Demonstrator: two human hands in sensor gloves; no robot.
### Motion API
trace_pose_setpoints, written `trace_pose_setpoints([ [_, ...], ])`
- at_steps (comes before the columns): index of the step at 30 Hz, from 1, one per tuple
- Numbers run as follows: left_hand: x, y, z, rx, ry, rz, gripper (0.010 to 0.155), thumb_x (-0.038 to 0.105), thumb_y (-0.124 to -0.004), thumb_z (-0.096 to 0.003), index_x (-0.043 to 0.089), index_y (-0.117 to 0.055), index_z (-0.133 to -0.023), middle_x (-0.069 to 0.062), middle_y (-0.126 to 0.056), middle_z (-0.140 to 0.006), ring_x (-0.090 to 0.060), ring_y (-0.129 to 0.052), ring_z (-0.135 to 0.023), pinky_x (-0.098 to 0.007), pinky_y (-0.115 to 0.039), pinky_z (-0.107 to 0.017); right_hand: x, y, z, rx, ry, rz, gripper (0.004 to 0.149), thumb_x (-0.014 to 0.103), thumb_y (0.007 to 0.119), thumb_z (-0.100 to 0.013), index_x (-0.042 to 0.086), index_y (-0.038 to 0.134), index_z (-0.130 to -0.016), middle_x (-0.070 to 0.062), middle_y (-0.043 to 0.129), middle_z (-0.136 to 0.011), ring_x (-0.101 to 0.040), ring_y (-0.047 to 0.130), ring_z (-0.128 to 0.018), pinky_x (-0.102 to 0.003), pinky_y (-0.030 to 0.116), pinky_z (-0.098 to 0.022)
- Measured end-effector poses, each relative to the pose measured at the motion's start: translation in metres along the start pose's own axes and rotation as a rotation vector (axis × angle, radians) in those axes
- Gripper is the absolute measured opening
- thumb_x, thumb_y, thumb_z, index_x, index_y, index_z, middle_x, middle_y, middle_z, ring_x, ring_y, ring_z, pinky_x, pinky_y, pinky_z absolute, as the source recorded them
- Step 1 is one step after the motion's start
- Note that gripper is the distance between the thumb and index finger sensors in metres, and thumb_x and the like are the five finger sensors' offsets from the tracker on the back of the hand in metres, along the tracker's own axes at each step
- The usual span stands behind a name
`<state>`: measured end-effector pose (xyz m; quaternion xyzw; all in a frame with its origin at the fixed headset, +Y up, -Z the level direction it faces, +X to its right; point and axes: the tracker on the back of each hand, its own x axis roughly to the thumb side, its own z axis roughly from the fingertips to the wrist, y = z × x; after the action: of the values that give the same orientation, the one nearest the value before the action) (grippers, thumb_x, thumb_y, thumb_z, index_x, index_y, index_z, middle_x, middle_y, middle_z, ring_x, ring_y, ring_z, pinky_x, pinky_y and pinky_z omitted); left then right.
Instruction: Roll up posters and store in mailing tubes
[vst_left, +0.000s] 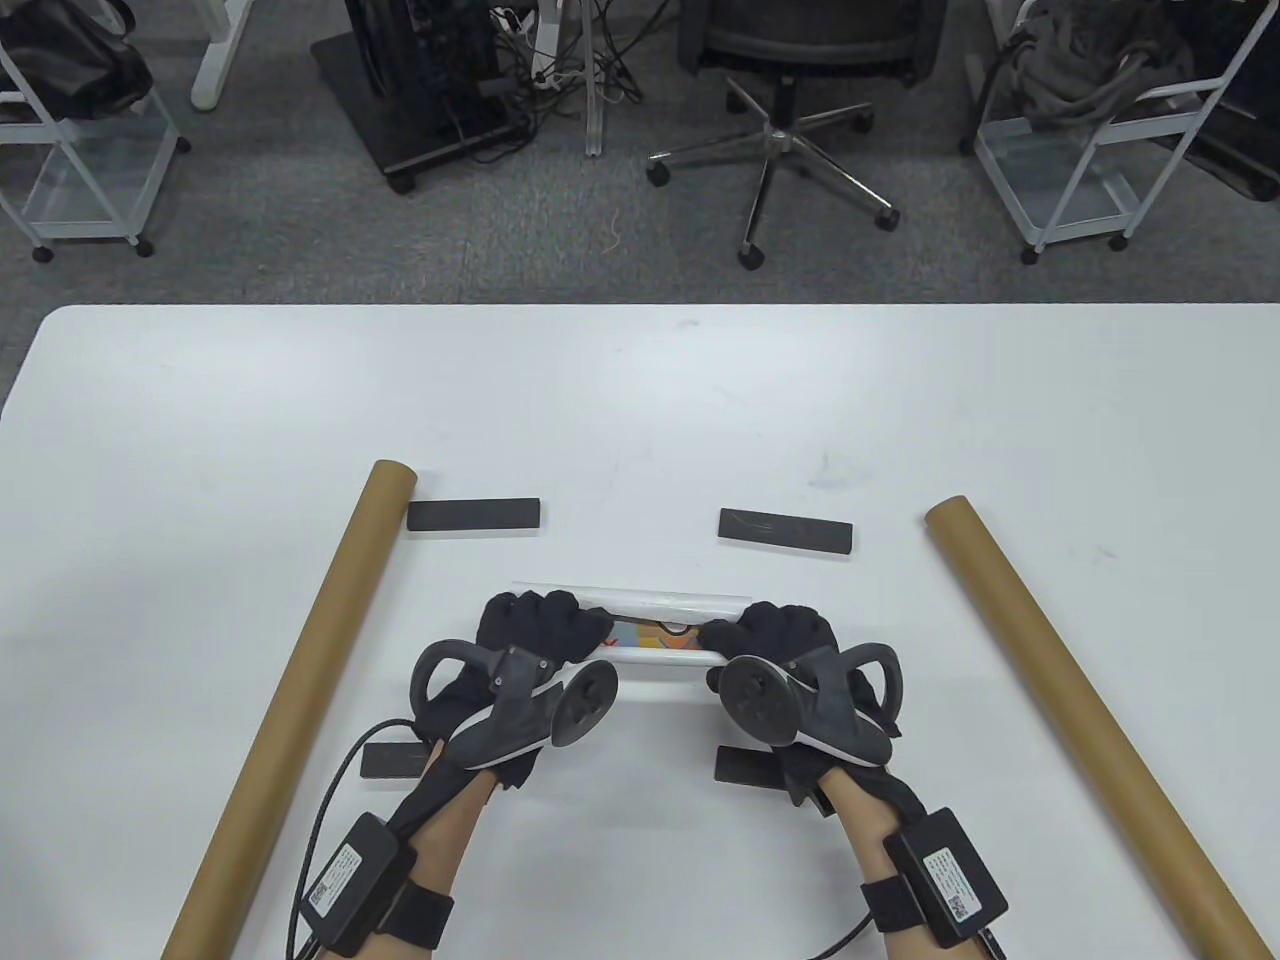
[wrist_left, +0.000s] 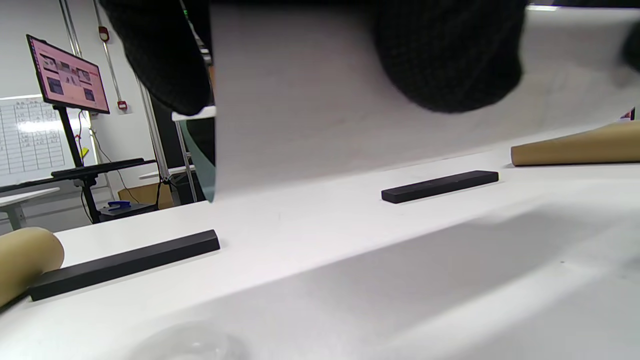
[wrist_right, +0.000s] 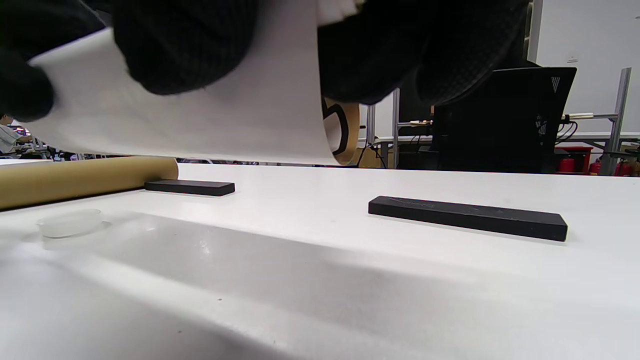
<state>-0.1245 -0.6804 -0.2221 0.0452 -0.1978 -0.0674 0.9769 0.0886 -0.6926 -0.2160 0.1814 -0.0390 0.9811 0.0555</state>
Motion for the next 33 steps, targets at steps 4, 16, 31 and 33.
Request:
trace_pose_setpoints([
  [4, -0.0040, -0.0012, -0.0009, -0.011, 0.011, 0.060, 0.060, 0.051, -0.074, -0.0461, 0.034, -0.072, -0.103, 0.009, -0.091, -0.088, -0.019, -0.097, -0.076, -0.052, -0.074, -0.077, -0.0015, 0.0005, -0.0002, -0.010, 0.002, -0.005, 0.055, 0.038, 0.071, -0.041, 0.021, 0.072, -0.093, -0.004, 0.087, -0.075, -0.032, 0.092, -0.064, -0.063, 0.069, -0.066],
  [16, -0.0003, 0.0017, -0.0002, 0.017, 0.009, 0.010, 0.044, 0.047, -0.075, -0.0474, 0.040, -0.075, -0.091, 0.009, -0.087, -0.083, -0.018, -0.093, -0.068, -0.052, -0.074, -0.077, 0.0031, -0.0006, 0.0007, -0.031, -0.003, 0.042, 0.050, 0.036, 0.071, -0.045, 0.022, 0.066, -0.093, -0.003, 0.080, -0.078, -0.031, 0.086, -0.061, -0.065, 0.066, -0.066],
  [31, -0.0001, 0.0029, 0.0001, 0.020, 0.014, 0.001, 0.047, 0.047, -0.081, -0.0452, 0.040, -0.084, -0.092, 0.005, -0.084, -0.089, -0.020, -0.091, -0.077, -0.055, -0.072, -0.077, 0.0039, -0.0010, 0.0012, -0.040, 0.007, 0.055, 0.049, 0.037, 0.073, -0.043, 0.024, 0.075, -0.090, -0.008, 0.075, -0.085, -0.035, 0.081, -0.068, -0.066, 0.063, -0.067],
  [33, -0.0007, 0.0022, 0.0002, 0.013, 0.010, 0.009, 0.049, 0.047, -0.081, -0.0451, 0.038, -0.083, -0.094, 0.005, -0.084, -0.088, -0.020, -0.091, -0.076, -0.055, -0.072, -0.077, 0.0034, -0.0010, 0.0012, -0.028, 0.002, 0.046, 0.050, 0.037, 0.073, -0.042, 0.023, 0.075, -0.090, -0.007, 0.077, -0.083, -0.034, 0.082, -0.066, -0.066, 0.064, -0.067],
])
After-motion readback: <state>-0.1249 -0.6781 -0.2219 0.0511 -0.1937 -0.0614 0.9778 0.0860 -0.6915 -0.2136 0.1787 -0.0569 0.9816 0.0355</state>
